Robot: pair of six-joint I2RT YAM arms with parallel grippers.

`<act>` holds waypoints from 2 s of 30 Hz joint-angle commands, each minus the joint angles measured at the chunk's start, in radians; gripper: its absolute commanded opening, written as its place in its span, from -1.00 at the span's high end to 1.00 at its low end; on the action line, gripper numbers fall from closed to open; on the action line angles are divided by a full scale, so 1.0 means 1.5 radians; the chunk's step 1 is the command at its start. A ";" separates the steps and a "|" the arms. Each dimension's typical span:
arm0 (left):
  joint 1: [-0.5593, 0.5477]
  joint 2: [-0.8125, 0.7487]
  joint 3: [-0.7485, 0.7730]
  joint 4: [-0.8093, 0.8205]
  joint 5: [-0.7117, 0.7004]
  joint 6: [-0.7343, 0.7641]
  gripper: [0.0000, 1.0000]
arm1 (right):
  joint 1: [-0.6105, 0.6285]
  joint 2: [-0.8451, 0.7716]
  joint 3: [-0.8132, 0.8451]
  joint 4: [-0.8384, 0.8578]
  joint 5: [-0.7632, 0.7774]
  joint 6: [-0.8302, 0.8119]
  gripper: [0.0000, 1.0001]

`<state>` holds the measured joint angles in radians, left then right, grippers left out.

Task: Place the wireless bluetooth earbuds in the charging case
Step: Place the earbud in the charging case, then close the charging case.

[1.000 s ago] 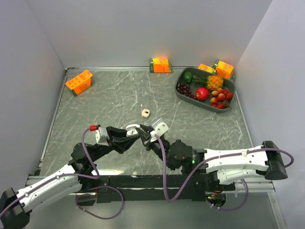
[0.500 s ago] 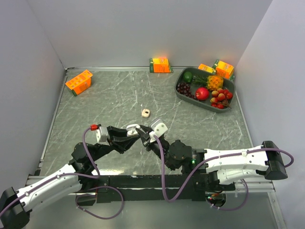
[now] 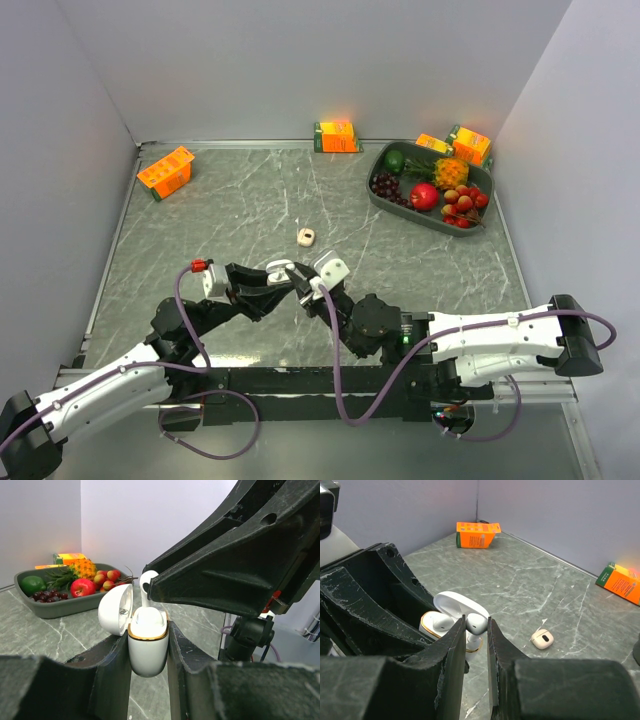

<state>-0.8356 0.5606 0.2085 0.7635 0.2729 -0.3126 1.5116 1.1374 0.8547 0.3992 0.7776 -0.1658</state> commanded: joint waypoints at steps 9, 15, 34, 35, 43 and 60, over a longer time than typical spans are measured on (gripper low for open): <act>0.000 0.003 0.029 0.046 -0.018 -0.002 0.98 | 0.018 0.008 0.058 -0.041 -0.005 0.008 0.35; 0.000 0.008 0.028 0.054 -0.018 -0.001 0.98 | 0.019 0.003 0.064 -0.051 -0.003 0.010 0.27; 0.000 -0.010 0.016 0.044 -0.013 0.000 0.98 | -0.025 -0.112 0.133 -0.147 0.017 0.073 -0.07; 0.000 -0.014 0.013 0.043 -0.011 0.001 0.98 | -0.042 -0.110 0.151 -0.244 -0.017 0.091 -0.03; 0.000 -0.031 0.015 -0.005 0.041 0.041 0.98 | -0.168 -0.004 0.340 -0.542 -0.251 0.217 0.92; 0.000 -0.026 0.050 -0.107 0.094 0.123 0.98 | -0.191 0.140 0.430 -0.649 -0.393 0.266 1.00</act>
<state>-0.8356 0.5213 0.2455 0.5781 0.3920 -0.1463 1.2350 1.3518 1.4780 -0.5632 0.2104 0.2089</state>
